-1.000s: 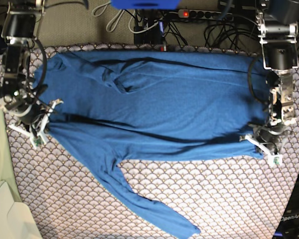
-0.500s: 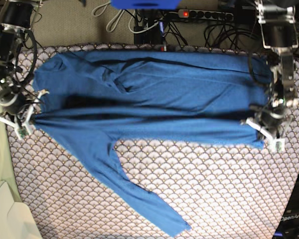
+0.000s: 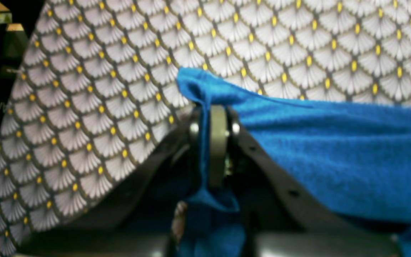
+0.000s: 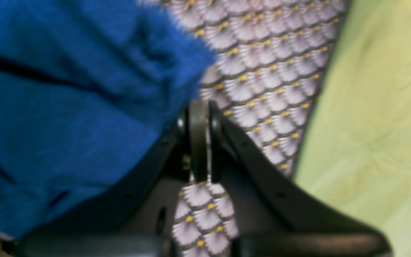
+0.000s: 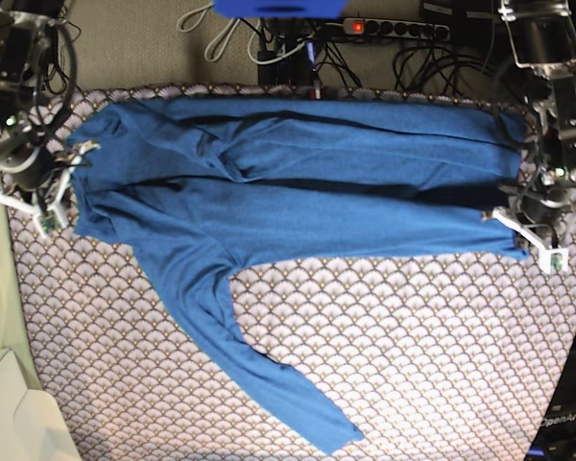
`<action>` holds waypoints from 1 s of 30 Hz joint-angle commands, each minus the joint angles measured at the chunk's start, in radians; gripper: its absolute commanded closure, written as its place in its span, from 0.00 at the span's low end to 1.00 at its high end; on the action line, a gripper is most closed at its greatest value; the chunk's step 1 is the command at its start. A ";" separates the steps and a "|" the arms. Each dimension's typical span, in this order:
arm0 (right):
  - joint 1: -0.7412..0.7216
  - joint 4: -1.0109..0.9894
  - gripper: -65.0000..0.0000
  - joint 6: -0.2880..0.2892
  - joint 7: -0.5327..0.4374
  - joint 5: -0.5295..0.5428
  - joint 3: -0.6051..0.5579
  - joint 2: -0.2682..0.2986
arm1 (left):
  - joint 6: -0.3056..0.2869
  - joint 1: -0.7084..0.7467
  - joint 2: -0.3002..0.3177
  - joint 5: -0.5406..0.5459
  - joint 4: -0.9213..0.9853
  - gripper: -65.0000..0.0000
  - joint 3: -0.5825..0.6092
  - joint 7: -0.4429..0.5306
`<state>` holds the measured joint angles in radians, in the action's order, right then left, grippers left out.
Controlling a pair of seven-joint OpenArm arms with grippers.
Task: Fold the T-shirt properly
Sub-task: 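Lift the held side edges and fold them toward the shoulder edge, then lower the folded edge onto the shirt with both grippers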
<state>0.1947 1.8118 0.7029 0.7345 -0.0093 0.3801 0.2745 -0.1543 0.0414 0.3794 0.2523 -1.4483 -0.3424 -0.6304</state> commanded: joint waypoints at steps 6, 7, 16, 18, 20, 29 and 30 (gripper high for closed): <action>-0.007 0.023 1.00 -0.005 0.001 0.009 -0.040 0.019 | 0.005 -0.010 0.013 0.000 -0.016 1.00 -0.002 0.024; -0.010 0.023 1.00 -0.005 0.015 0.009 -0.051 0.021 | 0.005 -0.010 0.013 0.002 -0.016 1.00 -0.002 0.024; -0.107 0.015 0.72 -0.005 0.127 0.007 -0.152 0.025 | 0.005 -0.013 0.011 -0.003 -0.015 1.00 -0.002 0.024; -0.128 -0.001 0.63 -0.005 0.135 0.007 -0.183 0.029 | 0.005 -0.013 0.011 -0.003 -0.015 1.00 -0.002 0.024; -0.140 -0.019 0.57 -0.005 0.133 0.007 -0.200 0.029 | 0.005 -0.013 0.011 0.000 -0.015 1.00 -0.002 0.025; -0.217 -0.162 0.54 -0.005 0.124 0.007 -0.235 0.025 | 0.005 -0.018 0.011 0.003 -0.015 1.00 -0.002 0.028; -0.228 -0.182 0.54 -0.005 0.122 0.007 -0.237 0.025 | 0.005 -0.018 0.011 0.003 -0.015 1.00 -0.002 0.028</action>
<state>-0.0216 1.6123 0.7025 0.8684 -0.0082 0.1390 0.2863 -0.1539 0.0380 0.3737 0.2546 -1.4464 -0.3386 -0.6250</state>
